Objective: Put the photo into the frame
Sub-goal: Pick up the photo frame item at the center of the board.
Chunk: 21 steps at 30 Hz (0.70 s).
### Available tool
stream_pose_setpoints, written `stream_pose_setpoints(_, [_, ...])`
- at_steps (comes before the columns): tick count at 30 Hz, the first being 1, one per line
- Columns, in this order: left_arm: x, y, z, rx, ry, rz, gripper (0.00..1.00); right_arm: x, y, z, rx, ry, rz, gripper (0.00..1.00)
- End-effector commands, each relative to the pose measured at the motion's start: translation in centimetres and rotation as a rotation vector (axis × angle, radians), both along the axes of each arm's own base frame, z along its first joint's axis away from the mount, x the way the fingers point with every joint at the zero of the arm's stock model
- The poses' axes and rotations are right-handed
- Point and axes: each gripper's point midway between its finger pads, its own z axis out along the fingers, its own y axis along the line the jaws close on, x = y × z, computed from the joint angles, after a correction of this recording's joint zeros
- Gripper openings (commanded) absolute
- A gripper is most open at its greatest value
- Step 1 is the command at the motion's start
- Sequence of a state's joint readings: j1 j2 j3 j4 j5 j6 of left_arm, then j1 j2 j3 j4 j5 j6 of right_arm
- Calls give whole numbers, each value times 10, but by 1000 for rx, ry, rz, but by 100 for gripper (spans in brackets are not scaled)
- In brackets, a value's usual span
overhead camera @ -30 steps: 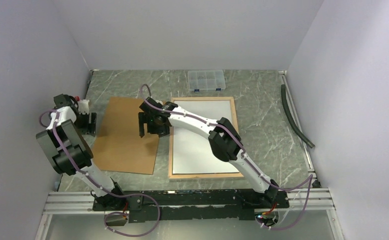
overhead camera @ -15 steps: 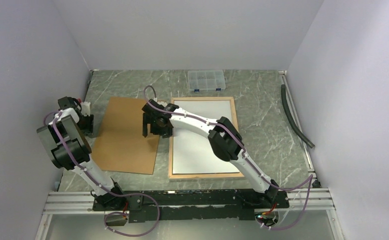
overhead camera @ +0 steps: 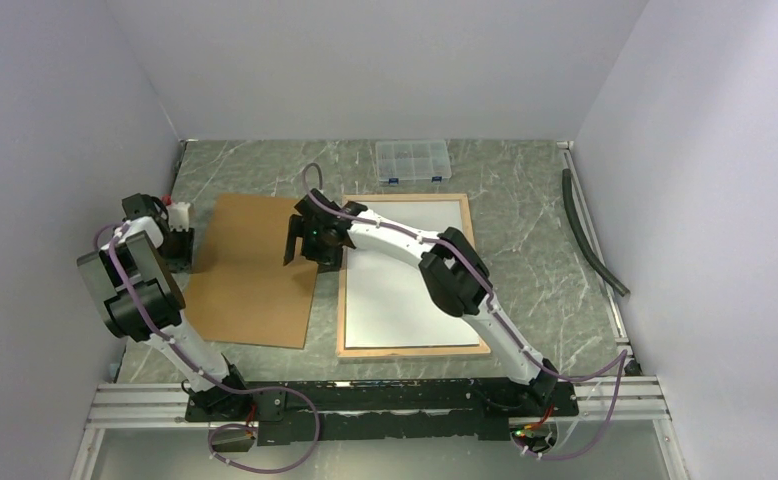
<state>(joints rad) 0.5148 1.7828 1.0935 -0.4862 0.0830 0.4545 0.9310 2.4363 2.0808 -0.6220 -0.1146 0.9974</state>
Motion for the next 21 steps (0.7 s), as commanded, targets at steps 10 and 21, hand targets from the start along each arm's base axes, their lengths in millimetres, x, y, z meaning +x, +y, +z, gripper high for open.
stream_pose_setpoints(10, [-43,-81,-34,-292,173,-157,39,-14,38,175,592,-153,145,87])
stream_pose_setpoints(21, [-46,-106,-30,-336,188,-249,38,-54,22,237,838,-226,279,81])
